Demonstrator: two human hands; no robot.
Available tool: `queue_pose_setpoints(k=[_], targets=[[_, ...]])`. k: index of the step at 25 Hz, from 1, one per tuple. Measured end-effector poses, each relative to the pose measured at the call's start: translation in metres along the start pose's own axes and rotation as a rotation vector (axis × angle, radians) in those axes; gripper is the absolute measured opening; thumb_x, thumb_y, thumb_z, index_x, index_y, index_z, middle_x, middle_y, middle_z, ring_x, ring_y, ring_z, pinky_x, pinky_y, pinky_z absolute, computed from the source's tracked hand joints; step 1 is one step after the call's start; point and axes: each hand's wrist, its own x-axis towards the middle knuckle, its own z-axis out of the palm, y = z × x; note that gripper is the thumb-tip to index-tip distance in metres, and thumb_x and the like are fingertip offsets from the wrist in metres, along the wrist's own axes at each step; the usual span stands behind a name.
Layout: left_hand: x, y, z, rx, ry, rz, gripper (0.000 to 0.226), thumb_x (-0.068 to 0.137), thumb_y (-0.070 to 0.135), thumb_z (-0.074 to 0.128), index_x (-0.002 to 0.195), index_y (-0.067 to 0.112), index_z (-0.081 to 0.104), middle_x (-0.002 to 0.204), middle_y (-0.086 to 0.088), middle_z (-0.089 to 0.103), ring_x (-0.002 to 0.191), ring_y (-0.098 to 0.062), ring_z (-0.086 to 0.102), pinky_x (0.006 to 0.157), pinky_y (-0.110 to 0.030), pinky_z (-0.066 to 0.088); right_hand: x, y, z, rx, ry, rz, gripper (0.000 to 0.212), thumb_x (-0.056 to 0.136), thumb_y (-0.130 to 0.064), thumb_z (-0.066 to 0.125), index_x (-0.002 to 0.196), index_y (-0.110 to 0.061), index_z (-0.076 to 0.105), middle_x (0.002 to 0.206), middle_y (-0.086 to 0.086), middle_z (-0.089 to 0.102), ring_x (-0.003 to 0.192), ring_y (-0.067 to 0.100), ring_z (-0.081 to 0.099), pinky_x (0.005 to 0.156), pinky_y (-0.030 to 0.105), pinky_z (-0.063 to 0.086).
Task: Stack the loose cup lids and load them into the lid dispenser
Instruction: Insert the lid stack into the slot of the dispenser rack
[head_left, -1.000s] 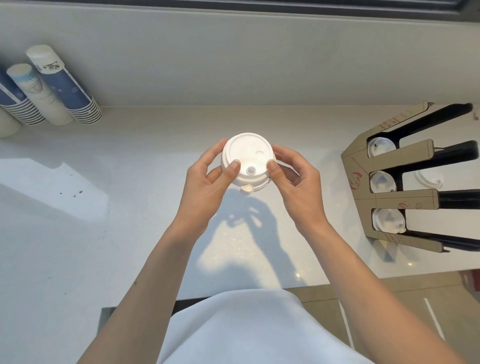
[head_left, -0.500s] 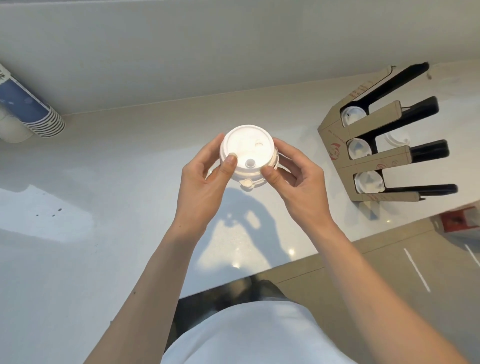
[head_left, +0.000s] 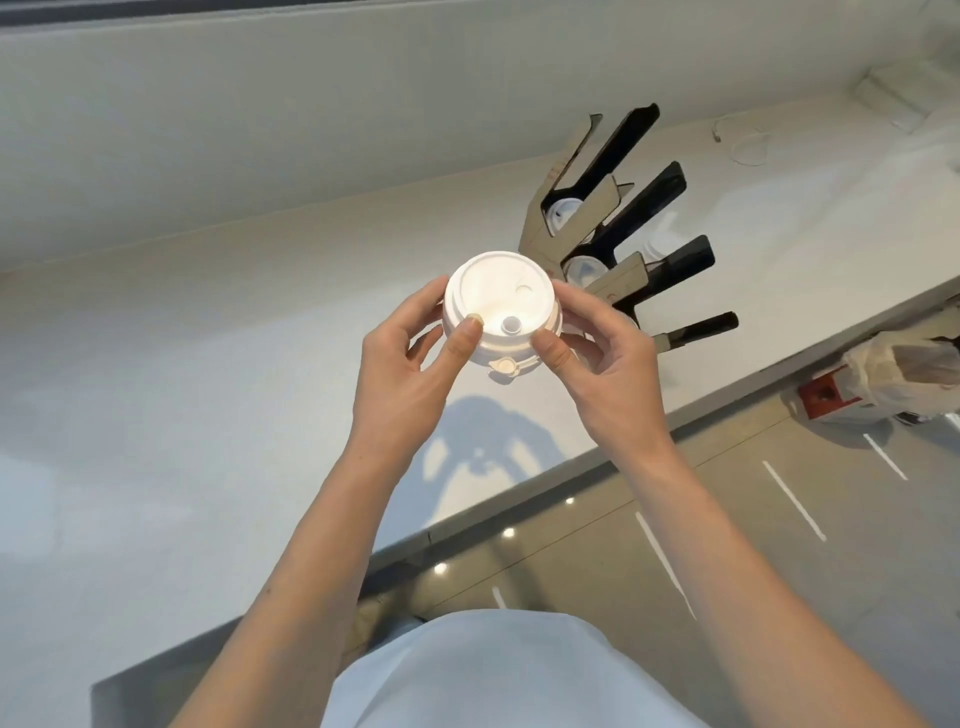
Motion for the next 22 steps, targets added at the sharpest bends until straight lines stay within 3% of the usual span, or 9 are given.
queue_pose_setpoints(k=[6, 11, 14, 19, 22], targets=[[-0.019, 0.005, 0.094, 0.012, 0.025, -0.012, 0.047, 0.091, 0.028, 0.071, 0.136, 0.017, 0.062, 0.133, 0.004, 0.068, 0.123, -0.010, 0.062, 0.107, -0.033, 0.050, -0.002, 0.025, -0.092, 0.010, -0.018, -0.007, 0.048, 0.088, -0.021, 0.075, 0.133, -0.013, 0.062, 0.132, 0.006, 0.065, 0.121, 0.017, 0.063, 0.100, 0.043, 0.054], [-0.025, 0.005, 0.153, -0.015, 0.057, -0.026, 0.046, 0.090, 0.022, 0.073, 0.135, 0.013, 0.063, 0.131, 0.001, 0.069, 0.122, -0.010, 0.063, 0.102, -0.020, 0.051, 0.001, 0.043, -0.149, 0.053, -0.048, 0.009, 0.046, 0.088, -0.016, 0.074, 0.132, -0.011, 0.062, 0.130, 0.006, 0.066, 0.119, 0.016, 0.064, 0.099, 0.034, 0.054], [-0.024, 0.003, 0.176, -0.045, 0.050, -0.042, 0.045, 0.090, 0.018, 0.073, 0.133, 0.012, 0.064, 0.130, 0.001, 0.069, 0.121, -0.009, 0.064, 0.099, -0.017, 0.050, 0.006, 0.052, -0.170, 0.081, -0.063, 0.012, 0.046, 0.087, -0.014, 0.074, 0.132, -0.010, 0.062, 0.130, 0.008, 0.066, 0.119, 0.015, 0.064, 0.099, 0.029, 0.053], [-0.012, -0.004, 0.195, -0.070, 0.044, -0.067, 0.045, 0.089, 0.014, 0.074, 0.132, 0.010, 0.063, 0.128, 0.001, 0.070, 0.118, -0.005, 0.065, 0.093, -0.014, 0.051, 0.019, 0.067, -0.187, 0.103, -0.082, 0.035, 0.043, 0.088, -0.010, 0.072, 0.129, -0.018, 0.064, 0.130, 0.008, 0.065, 0.122, 0.018, 0.063, 0.106, 0.039, 0.049], [0.001, -0.013, 0.202, -0.099, 0.033, -0.095, 0.044, 0.088, 0.015, 0.075, 0.130, 0.012, 0.065, 0.126, 0.003, 0.072, 0.117, -0.005, 0.066, 0.092, -0.015, 0.052, 0.032, 0.073, -0.189, 0.068, -0.070, 0.051, 0.037, 0.093, -0.009, 0.066, 0.130, -0.018, 0.063, 0.129, 0.007, 0.066, 0.121, 0.012, 0.063, 0.104, 0.032, 0.051]])
